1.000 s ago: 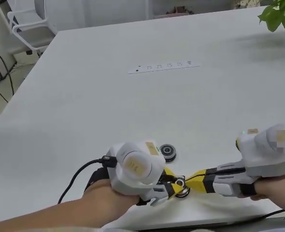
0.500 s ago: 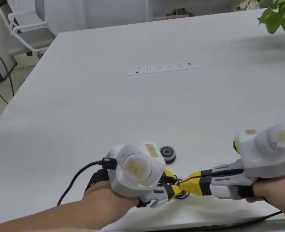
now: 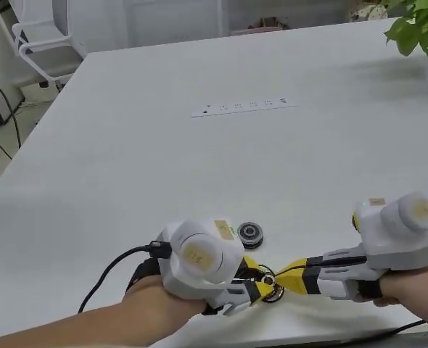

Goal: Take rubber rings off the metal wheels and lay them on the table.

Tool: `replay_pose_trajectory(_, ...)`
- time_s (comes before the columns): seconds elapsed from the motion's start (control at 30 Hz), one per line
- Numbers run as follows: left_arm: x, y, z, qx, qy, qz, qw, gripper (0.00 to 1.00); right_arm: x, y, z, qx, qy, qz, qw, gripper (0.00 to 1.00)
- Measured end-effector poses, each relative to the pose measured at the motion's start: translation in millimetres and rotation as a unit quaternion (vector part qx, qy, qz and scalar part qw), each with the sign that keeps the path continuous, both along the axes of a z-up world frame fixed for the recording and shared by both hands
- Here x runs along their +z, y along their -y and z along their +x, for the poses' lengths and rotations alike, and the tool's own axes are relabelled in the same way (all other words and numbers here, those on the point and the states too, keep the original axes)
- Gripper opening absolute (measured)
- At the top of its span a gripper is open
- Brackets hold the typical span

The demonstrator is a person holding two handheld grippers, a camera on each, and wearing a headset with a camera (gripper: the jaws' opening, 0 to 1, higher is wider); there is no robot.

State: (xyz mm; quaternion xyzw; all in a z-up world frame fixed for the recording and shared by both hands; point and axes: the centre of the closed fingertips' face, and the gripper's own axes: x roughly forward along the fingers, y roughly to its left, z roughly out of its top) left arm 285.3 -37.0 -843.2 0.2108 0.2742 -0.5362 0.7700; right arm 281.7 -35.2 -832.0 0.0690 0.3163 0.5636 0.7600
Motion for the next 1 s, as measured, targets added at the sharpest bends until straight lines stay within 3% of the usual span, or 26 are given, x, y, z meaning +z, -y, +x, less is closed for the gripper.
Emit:
replay_pose_trajectory(0.3, 1.7, -2.0, -2.6, -0.002, -0.011, 0.001, 0.9999, 0.17, 0.0, 0.9, 1.0, 0.0, 0.0, 0.003, 1.0, 0.0)
replay_pose_trajectory(1.0, 35.1, -17.8, -11.2, 0.012, -0.02, -0.028, 0.9993, 0.32, 17.6, -1.2, 0.6, -0.004, 0.008, 0.02, 0.9998, 0.0)
